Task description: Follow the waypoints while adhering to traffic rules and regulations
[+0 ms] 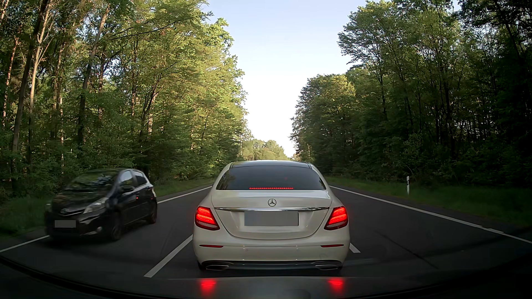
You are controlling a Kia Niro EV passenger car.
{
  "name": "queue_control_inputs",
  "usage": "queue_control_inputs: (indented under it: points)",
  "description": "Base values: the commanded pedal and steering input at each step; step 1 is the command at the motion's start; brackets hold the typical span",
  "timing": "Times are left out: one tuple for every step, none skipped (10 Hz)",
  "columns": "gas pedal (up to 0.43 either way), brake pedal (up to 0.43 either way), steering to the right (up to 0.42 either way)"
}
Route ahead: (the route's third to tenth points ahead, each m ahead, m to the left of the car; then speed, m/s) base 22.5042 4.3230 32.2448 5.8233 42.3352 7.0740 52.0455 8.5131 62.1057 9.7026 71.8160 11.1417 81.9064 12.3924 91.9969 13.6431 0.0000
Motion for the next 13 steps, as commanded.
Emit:
queue_control_inputs:
  points:
    - [0.000, 0.390, -0.002]
    - [0.000, 0.396, -0.002]
    - [0.000, 0.396, -0.002]
    - [0.000, 0.396, -0.002]
    - [0.000, 0.396, -0.002]
    - [0.000, 0.396, -0.002]
    - [0.000, 0.396, -0.002]
    - [0.000, 0.390, -0.002]
    - [0.000, 0.396, -0.002]
    - [0.000, 0.396, -0.002]
    - [0.000, 0.396, -0.002]
    - [0.000, 0.390, -0.002]
    - [0.000, 0.396, -0.002]
